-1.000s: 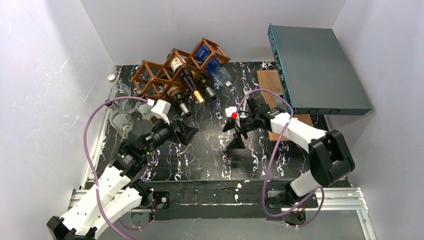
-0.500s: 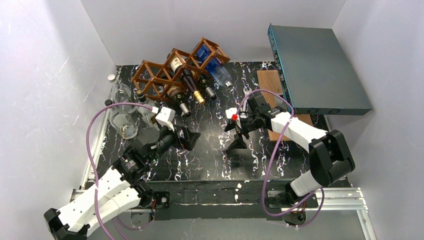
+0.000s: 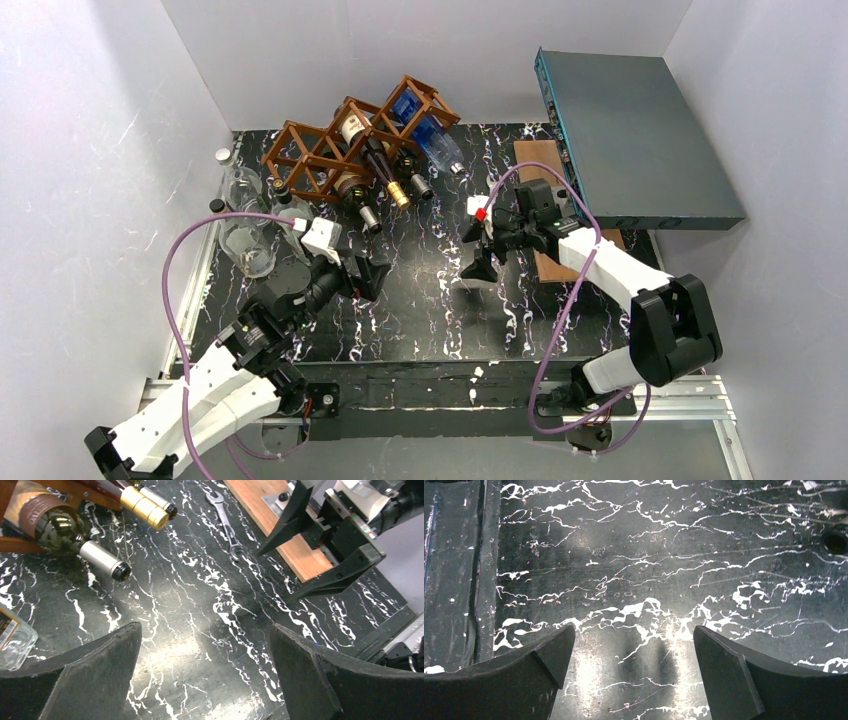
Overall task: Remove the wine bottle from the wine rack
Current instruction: Adjust the distractor at the center of the board.
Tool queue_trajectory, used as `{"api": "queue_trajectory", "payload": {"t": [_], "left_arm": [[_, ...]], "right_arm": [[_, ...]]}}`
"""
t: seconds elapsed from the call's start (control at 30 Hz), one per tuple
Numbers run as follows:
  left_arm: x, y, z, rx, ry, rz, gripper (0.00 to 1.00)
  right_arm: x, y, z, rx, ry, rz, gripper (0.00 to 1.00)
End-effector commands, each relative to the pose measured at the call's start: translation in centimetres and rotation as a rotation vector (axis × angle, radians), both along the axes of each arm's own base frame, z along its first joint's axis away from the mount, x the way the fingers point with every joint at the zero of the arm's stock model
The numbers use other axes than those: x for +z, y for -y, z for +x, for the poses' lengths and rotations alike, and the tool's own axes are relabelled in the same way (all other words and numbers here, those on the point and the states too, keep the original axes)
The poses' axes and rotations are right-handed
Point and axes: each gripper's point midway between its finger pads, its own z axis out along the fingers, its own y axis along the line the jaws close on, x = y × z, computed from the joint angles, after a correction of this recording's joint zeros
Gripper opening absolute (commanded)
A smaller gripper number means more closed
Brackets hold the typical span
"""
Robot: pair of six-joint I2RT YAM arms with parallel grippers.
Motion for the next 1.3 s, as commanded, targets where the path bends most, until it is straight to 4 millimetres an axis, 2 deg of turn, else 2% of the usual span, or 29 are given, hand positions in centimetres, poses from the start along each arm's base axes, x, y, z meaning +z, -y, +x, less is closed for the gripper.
{"api": "queue_trajectory", "payload": {"t": [0.0, 0.27, 0.53, 0.83, 1.0, 1.27], "left_arm": [[0.3, -1.4, 0.4, 0.063, 0.016, 0.047, 0.98], [0.4, -2.1, 0.9, 0.134, -0.027, 0.041, 0.98], [0.5, -2.4, 0.8, 0.141, -0.018, 0.026, 0.98], [0.7, -2.2, 0.9, 0.144, -0.032, 0.021, 0.98], [0.5, -1.9, 0.9, 0.136, -0.028, 0.010, 0.98], [1.3, -0.5, 2.2, 0.144, -0.065, 0.003, 0.98]], "right_arm": [[0.9, 1.1, 0.5, -0.083, 0.011, 0.011, 0.98], [0.1, 2.8, -1.2, -0.115, -0.022, -0.070, 0.98], [-2.2, 7.3, -4.1, -0.181, -0.025, -0.219, 0.99], [-3.4, 11.3, -4.5, -0.270, 0.003, -0.314, 0.98], [-4.3, 10.8, -9.3, -0.040, -0.050, -0.288, 0.98], [-4.5, 9.1, -10.1, 0.097, -0.061, -0.281, 0.98]]}}
